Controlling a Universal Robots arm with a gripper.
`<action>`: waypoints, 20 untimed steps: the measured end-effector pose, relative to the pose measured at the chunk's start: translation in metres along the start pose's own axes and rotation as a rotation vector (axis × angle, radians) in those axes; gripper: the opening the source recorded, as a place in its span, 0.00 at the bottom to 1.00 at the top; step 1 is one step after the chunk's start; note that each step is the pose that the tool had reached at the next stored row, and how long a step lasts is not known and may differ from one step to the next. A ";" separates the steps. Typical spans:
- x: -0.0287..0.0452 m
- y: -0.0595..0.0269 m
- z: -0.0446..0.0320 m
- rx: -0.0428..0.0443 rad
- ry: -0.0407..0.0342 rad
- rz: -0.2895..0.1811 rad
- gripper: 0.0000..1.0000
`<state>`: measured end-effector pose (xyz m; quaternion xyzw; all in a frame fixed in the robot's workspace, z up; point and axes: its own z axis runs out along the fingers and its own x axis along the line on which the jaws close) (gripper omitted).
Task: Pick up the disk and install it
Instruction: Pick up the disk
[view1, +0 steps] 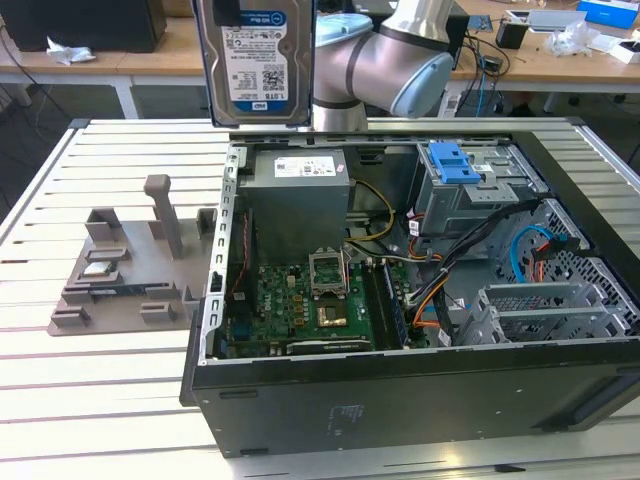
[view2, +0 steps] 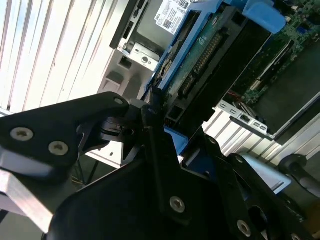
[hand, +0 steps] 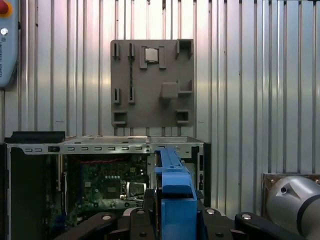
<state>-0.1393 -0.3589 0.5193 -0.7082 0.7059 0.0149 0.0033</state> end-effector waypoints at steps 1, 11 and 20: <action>0.0009 -0.0032 0.0000 -0.0004 0.0000 0.000 0.37; 0.0082 -0.0525 0.0005 -0.0072 0.0000 0.000 0.37; 0.0295 -0.0788 0.0012 -0.0102 -0.0001 0.000 0.37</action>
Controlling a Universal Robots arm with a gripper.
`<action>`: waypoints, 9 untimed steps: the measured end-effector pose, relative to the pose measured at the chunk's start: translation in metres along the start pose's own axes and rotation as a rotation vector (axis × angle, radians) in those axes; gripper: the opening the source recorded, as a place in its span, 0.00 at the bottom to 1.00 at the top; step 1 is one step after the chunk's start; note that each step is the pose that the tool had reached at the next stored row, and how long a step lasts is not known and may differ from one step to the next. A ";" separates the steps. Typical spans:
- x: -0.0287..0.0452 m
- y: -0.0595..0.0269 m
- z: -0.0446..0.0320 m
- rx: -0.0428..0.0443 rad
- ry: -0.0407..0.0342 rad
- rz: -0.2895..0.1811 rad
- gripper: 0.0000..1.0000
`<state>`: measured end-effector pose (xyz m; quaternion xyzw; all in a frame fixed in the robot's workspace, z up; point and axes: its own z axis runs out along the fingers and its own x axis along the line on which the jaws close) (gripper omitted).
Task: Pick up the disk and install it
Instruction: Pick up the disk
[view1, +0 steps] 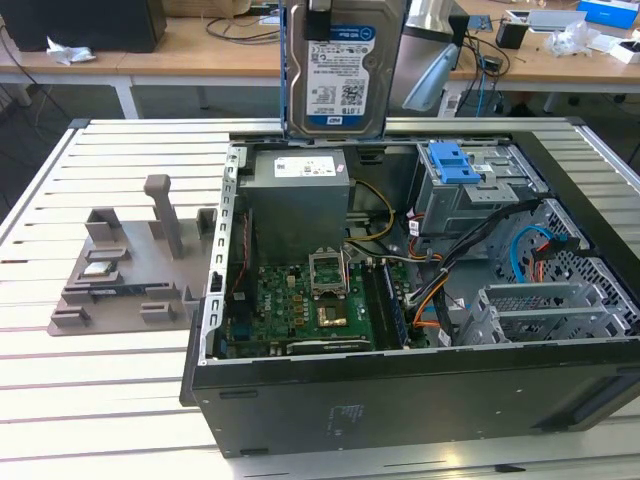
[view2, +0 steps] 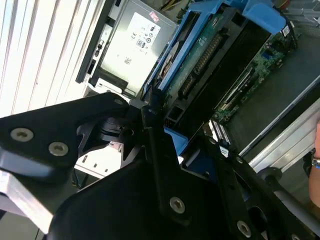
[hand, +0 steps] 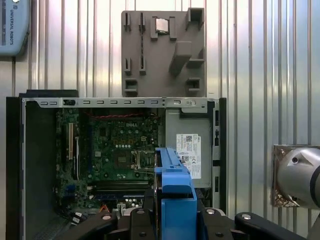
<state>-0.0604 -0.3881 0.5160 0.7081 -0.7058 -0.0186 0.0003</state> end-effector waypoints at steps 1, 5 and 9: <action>0.0042 -0.0016 0.0000 -0.0001 0.0000 0.000 0.37; 0.0243 -0.0091 0.0002 -0.0003 0.0000 0.000 0.37; 0.0349 -0.0131 0.0004 -0.0004 0.0000 0.000 0.37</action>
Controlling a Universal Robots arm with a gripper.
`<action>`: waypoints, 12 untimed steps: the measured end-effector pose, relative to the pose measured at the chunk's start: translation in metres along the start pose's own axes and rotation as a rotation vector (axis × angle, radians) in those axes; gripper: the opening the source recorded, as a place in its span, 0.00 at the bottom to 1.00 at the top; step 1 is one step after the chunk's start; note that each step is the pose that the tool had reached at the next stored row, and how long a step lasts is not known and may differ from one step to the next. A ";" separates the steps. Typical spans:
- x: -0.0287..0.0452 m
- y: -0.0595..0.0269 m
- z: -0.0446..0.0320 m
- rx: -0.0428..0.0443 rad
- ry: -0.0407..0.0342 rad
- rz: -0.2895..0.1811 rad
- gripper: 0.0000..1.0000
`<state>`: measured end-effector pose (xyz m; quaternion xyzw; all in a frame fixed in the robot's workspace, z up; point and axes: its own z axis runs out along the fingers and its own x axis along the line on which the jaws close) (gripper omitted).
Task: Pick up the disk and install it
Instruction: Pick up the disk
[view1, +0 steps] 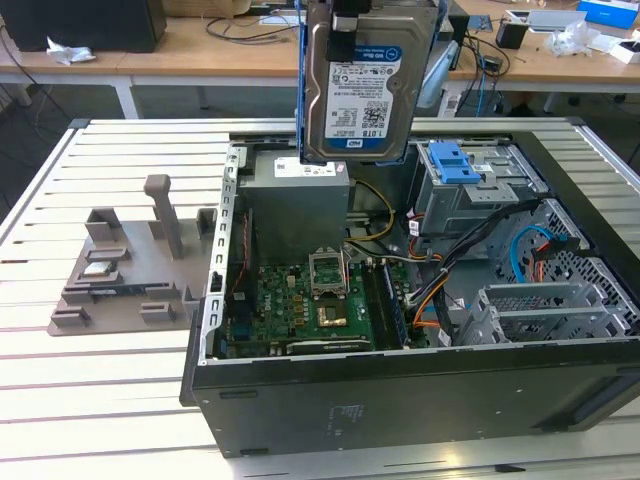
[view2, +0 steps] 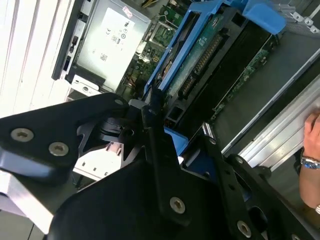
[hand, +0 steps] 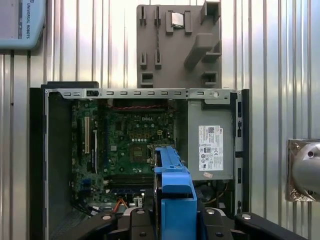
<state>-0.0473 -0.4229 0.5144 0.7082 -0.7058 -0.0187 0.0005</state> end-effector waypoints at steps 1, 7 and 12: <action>0.0016 -0.0006 0.0000 0.0000 0.0000 0.000 0.37; 0.0182 -0.0081 0.0004 -0.0002 0.0000 0.000 0.37; 0.0279 -0.0120 0.0006 -0.0004 0.0000 0.000 0.37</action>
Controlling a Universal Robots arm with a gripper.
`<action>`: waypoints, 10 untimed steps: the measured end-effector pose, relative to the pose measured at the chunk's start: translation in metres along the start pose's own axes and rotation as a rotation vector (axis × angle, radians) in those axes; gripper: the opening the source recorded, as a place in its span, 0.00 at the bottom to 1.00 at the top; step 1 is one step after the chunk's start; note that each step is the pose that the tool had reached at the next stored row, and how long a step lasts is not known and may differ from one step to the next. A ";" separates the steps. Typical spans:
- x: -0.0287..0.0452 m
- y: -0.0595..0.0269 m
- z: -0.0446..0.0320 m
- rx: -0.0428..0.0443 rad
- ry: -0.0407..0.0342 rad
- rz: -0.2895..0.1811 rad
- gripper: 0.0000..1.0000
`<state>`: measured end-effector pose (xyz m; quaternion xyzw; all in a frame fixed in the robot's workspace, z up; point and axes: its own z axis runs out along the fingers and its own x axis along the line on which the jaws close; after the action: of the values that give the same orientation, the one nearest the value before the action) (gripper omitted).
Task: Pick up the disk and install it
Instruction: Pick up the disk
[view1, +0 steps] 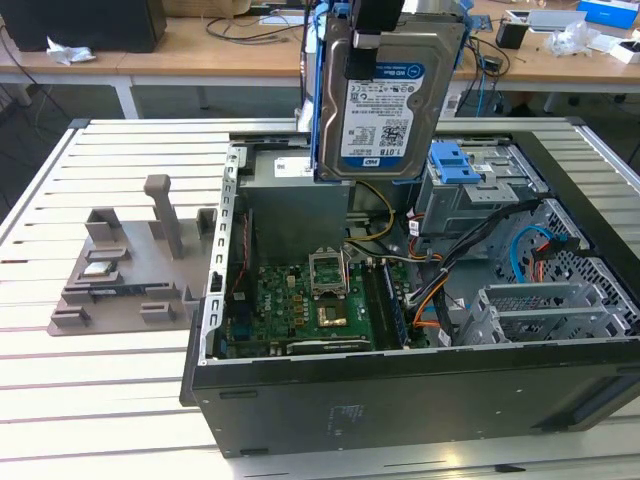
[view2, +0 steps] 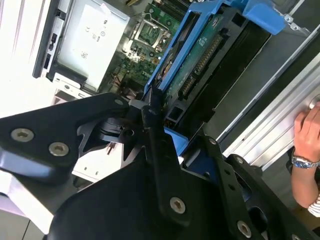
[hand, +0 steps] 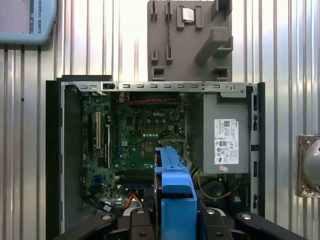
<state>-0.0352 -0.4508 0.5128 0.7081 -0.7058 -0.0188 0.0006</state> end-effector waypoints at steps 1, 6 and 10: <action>0.0025 -0.0008 0.0001 0.0000 0.0000 0.000 0.37; 0.0226 -0.0057 0.0003 -0.0002 -0.0001 0.000 0.37; 0.0335 -0.0082 0.0004 -0.0003 0.0000 0.000 0.37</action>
<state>-0.0269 -0.4842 0.5113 0.7082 -0.7058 -0.0190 0.0007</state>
